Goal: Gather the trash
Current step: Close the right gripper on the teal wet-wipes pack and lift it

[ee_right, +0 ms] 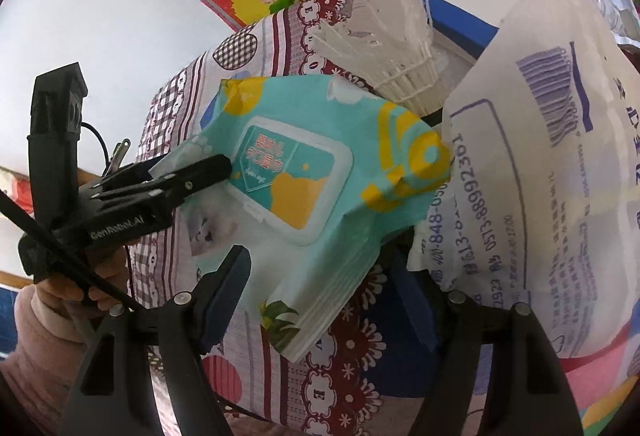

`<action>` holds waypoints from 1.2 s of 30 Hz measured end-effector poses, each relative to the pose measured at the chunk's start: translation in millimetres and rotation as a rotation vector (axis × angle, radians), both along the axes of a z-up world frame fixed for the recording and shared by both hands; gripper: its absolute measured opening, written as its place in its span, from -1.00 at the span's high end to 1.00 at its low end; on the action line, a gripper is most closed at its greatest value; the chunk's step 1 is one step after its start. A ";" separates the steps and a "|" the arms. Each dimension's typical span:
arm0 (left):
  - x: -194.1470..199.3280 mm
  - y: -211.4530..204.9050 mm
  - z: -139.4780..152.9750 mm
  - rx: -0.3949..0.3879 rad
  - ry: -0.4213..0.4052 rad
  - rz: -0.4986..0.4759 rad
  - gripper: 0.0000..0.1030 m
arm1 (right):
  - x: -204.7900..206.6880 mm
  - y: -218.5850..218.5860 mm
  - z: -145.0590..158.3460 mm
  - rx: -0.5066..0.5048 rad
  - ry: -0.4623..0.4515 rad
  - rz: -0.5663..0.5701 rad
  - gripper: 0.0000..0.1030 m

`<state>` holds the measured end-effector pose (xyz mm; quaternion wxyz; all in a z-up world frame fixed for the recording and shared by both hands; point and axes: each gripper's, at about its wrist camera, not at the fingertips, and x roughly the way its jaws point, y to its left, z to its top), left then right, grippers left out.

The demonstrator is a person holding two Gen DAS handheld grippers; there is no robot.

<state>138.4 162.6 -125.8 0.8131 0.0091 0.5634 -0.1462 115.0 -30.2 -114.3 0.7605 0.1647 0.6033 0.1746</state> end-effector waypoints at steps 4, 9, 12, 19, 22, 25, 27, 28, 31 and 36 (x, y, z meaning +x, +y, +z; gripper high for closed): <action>0.2 -2.0 -1.1 -0.004 -0.003 0.017 -0.66 | -0.1 -2.6 -1.0 0.001 0.007 -0.011 -0.45; 1.2 -13.9 -6.7 0.011 0.009 -0.035 -0.98 | -1.2 -8.2 -1.5 0.024 0.012 -0.033 -0.45; -0.7 -17.8 -8.0 0.021 0.013 -0.051 -0.99 | -2.5 -8.6 -0.3 0.020 0.005 -0.038 -0.45; 1.4 -19.1 -6.1 0.042 0.042 -0.047 -0.99 | -3.3 -6.4 -0.1 0.003 0.002 -0.053 -0.45; 1.1 -18.0 -4.2 0.032 0.056 -0.025 -0.95 | -3.5 -1.6 0.4 -0.028 -0.003 -0.056 -0.32; -3.6 -14.7 3.8 -0.018 0.052 -0.011 -0.50 | -4.6 -1.4 0.0 -0.073 -0.017 -0.072 0.07; -3.9 -13.0 6.2 -0.026 0.063 0.010 -0.35 | -5.1 -2.1 -0.4 -0.073 -0.023 -0.072 0.09; -4.6 -12.4 7.5 -0.029 0.062 0.011 -0.22 | -5.6 -0.9 -0.2 -0.081 -0.027 -0.070 0.10; -11.0 -11.4 15.6 -0.019 0.045 0.015 -0.15 | -8.0 4.1 1.0 -0.092 -0.039 -0.060 0.16; -33.8 -4.4 37.0 0.013 -0.028 0.041 -0.13 | -14.4 17.1 10.3 -0.088 -0.076 -0.019 0.19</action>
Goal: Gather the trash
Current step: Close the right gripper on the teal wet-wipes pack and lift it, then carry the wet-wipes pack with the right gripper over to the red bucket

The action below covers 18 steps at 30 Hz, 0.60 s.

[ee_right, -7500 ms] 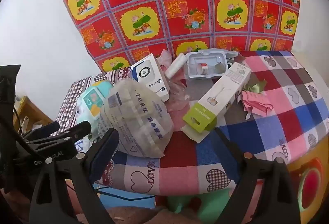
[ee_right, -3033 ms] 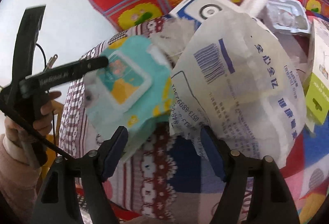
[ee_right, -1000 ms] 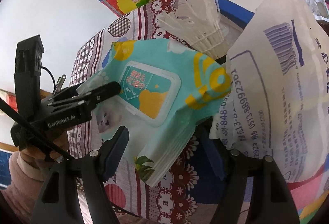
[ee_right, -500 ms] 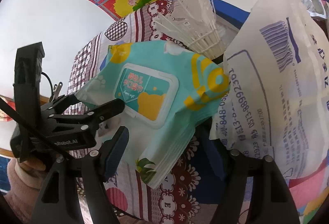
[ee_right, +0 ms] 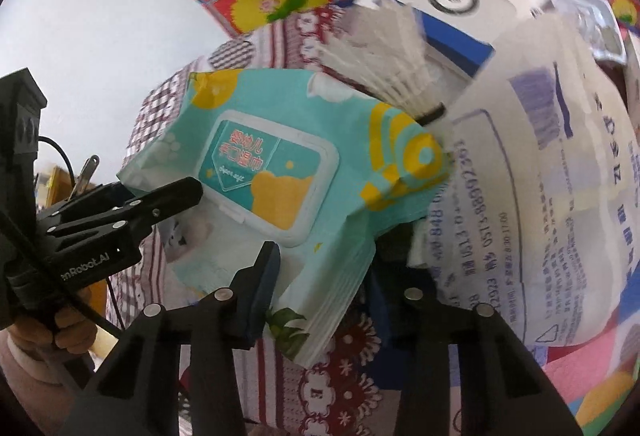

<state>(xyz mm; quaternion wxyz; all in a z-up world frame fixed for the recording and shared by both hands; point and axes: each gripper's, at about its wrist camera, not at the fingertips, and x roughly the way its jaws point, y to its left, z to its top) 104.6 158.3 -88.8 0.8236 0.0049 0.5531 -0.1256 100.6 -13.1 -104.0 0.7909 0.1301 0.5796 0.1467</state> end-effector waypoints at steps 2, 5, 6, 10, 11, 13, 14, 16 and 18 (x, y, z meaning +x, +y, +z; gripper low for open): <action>-8.2 5.5 7.8 0.003 -0.021 0.027 -0.13 | -2.9 6.1 7.2 0.009 -0.029 0.019 0.19; -21.8 13.0 21.5 0.013 -0.058 0.071 -0.13 | -7.4 16.8 17.2 0.014 -0.069 0.053 0.20; -26.7 15.3 25.8 0.015 -0.067 0.085 -0.13 | -9.3 18.6 19.4 0.015 -0.080 0.063 0.20; -42.3 24.5 38.0 0.026 -0.095 0.129 -0.13 | -14.7 27.3 30.0 0.020 -0.121 0.102 0.20; -46.3 26.3 41.3 0.027 -0.098 0.142 -0.13 | -15.8 27.5 33.1 0.023 -0.129 0.108 0.21; -53.7 31.2 46.7 0.022 -0.098 0.163 -0.13 | -18.4 30.1 38.6 0.028 -0.142 0.115 0.22; -55.3 29.5 49.0 0.022 -0.097 0.172 -0.13 | -19.0 24.5 40.4 0.034 -0.146 0.117 0.22; -60.2 30.1 53.8 0.018 -0.102 0.182 -0.13 | -22.1 22.0 45.2 0.040 -0.155 0.119 0.23; -65.8 29.0 58.8 0.018 -0.110 0.190 -0.13 | -28.4 18.2 49.7 0.045 -0.164 0.122 0.23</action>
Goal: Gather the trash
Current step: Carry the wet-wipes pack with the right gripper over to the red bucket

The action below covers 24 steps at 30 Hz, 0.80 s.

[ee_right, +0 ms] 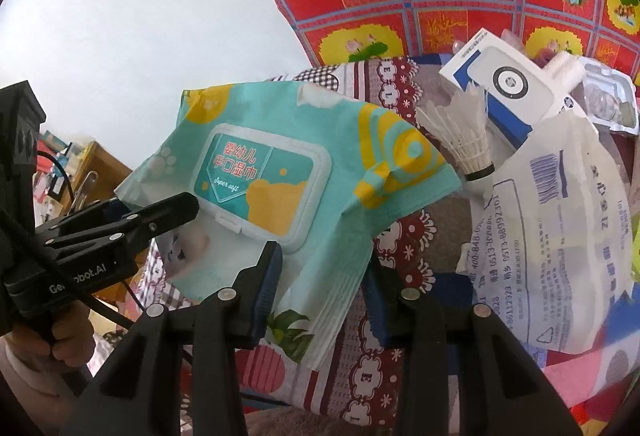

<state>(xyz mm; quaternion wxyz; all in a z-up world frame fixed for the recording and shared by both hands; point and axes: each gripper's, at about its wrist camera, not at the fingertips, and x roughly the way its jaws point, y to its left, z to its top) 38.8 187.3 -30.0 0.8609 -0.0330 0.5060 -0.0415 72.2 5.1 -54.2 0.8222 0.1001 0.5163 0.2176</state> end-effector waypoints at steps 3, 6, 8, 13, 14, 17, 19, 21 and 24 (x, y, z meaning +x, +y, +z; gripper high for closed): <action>-5.2 -5.0 4.8 0.004 -0.005 0.008 -0.13 | -7.4 -5.4 6.2 -0.002 -0.014 -0.001 0.24; -9.8 -14.2 10.1 0.014 -0.020 0.008 -0.13 | -12.9 -14.0 10.5 0.007 -0.020 -0.013 0.25; -11.6 -21.9 12.7 0.026 -0.030 0.004 -0.13 | -15.9 -20.6 12.9 0.013 -0.022 -0.019 0.25; -19.3 -40.4 19.3 0.047 -0.053 -0.005 -0.13 | -23.8 -35.9 17.8 0.014 -0.042 -0.028 0.25; -22.0 -43.6 20.1 0.046 -0.056 -0.002 -0.13 | -24.9 -39.7 18.8 0.017 -0.046 -0.032 0.25; -27.6 -53.1 23.0 0.037 -0.060 0.009 -0.13 | -27.5 -52.6 22.5 0.033 -0.056 -0.037 0.26; -32.3 -62.2 27.5 0.039 -0.070 0.006 -0.13 | -32.7 -62.5 26.7 0.045 -0.066 -0.037 0.26; -36.0 -71.0 31.6 0.044 -0.077 0.002 -0.13 | -38.8 -72.0 31.1 0.051 -0.078 -0.042 0.26; -43.6 -89.8 38.5 0.062 -0.092 -0.009 -0.13 | -47.7 -88.3 36.8 0.057 -0.092 -0.051 0.26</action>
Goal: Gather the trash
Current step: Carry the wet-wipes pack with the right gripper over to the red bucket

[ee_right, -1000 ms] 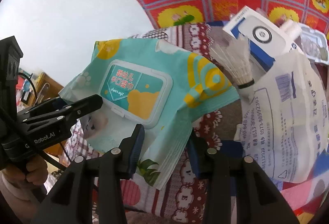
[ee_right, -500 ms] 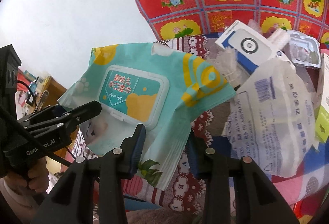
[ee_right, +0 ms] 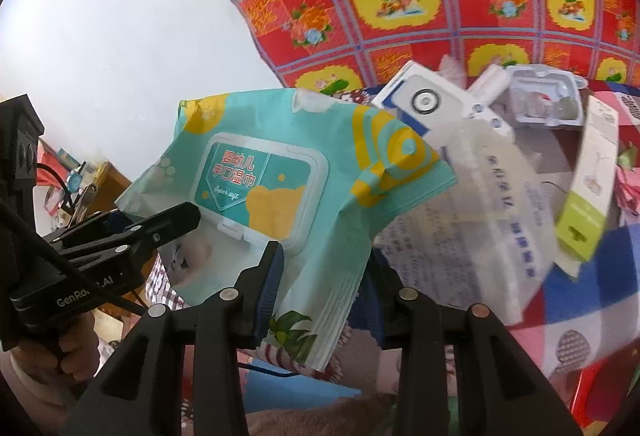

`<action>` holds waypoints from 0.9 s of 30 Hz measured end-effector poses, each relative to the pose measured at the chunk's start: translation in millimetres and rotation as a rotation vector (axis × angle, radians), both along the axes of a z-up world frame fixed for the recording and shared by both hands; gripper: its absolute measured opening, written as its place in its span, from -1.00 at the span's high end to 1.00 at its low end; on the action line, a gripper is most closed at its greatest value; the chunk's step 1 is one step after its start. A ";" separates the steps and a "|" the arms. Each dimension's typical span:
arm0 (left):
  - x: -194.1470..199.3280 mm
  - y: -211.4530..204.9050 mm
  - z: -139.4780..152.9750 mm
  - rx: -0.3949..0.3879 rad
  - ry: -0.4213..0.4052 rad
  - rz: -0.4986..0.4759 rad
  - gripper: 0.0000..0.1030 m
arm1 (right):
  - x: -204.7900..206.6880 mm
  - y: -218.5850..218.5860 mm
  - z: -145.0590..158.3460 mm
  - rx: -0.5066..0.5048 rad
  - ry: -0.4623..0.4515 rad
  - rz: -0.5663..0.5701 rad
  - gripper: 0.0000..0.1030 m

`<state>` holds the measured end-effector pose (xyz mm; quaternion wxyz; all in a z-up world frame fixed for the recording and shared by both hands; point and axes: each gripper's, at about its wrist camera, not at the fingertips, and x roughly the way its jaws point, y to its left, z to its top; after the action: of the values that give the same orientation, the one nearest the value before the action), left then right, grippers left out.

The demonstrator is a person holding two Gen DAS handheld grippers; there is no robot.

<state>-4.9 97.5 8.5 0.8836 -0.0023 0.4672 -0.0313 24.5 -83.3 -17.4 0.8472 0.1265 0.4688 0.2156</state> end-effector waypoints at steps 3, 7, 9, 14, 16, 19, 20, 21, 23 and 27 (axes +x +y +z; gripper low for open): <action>-5.8 -17.4 4.4 0.003 -0.007 -0.010 -0.13 | -8.4 -18.5 2.7 0.012 -0.007 -0.018 0.26; -12.6 -43.5 9.0 0.006 -0.015 -0.036 -0.13 | -19.1 -44.1 6.9 0.016 -0.018 -0.047 0.26; -15.6 -58.8 10.5 0.009 -0.019 -0.056 -0.13 | -25.1 -58.0 9.1 0.014 -0.025 -0.063 0.27; -21.3 -96.5 9.9 0.002 -0.018 -0.110 -0.13 | -40.9 -96.0 8.0 0.011 -0.023 -0.116 0.28; -22.9 -111.6 9.1 0.002 -0.012 -0.137 -0.13 | -47.9 -109.7 7.9 0.004 -0.022 -0.132 0.28; -26.2 -135.6 11.4 0.005 -0.010 -0.175 -0.13 | -59.5 -133.6 8.3 0.017 -0.021 -0.168 0.28; -28.1 -145.5 12.9 0.006 -0.015 -0.191 -0.13 | -62.4 -141.0 8.9 0.020 -0.021 -0.180 0.28; -29.7 -152.7 13.6 0.006 -0.018 -0.201 -0.13 | -65.3 -148.2 9.5 0.021 -0.023 -0.192 0.28; -31.8 -169.8 14.6 0.002 -0.020 -0.221 -0.13 | -72.4 -165.9 11.5 0.021 -0.032 -0.221 0.28; -37.0 -200.5 17.8 0.004 -0.031 -0.263 -0.13 | -82.7 -193.1 12.1 0.030 -0.037 -0.265 0.29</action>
<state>-41.8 -103.0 26.4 0.8790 0.0615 0.4498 -0.1460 -58.2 -276.4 -5.4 0.8747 0.1959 0.4291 0.1110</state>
